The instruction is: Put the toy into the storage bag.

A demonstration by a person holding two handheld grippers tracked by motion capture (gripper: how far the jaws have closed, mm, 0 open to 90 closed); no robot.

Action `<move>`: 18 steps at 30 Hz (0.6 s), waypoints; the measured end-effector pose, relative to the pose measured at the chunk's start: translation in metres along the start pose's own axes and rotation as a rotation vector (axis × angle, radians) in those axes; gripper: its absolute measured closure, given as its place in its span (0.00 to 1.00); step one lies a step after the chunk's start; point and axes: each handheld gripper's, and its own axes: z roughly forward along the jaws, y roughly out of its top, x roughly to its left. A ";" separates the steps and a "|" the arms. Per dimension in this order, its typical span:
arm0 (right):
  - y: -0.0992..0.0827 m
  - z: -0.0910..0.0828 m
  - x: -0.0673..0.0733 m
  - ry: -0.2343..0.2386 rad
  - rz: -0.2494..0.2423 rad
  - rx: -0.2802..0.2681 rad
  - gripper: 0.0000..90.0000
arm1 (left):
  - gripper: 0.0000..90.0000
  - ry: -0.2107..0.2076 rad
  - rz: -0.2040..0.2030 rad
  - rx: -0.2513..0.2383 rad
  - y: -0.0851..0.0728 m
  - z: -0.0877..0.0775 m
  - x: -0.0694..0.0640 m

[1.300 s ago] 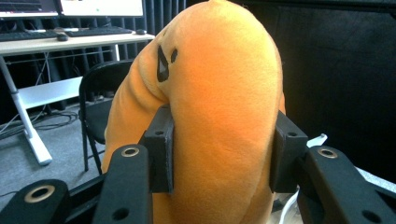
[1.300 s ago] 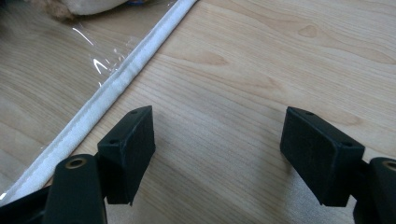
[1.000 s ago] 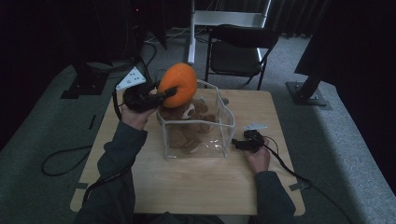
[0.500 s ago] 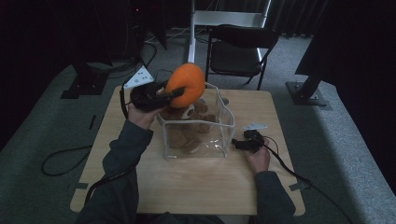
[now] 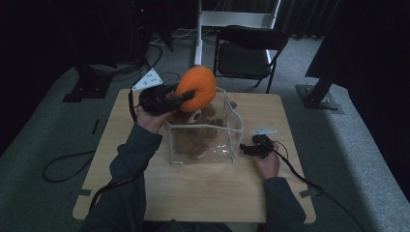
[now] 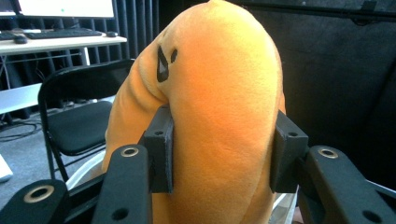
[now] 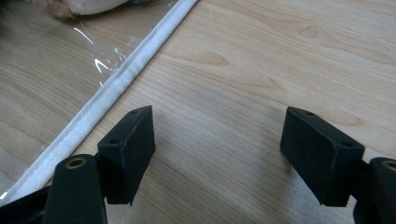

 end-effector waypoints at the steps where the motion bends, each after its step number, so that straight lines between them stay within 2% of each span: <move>1: 0.000 0.000 0.000 0.000 0.000 0.000 0.28 | 0.60 0.000 0.000 0.000 0.000 0.000 0.000; 18: 0.000 0.000 0.000 0.001 0.001 0.000 0.28 | 0.59 -0.027 0.001 0.036 -0.006 0.017 -0.004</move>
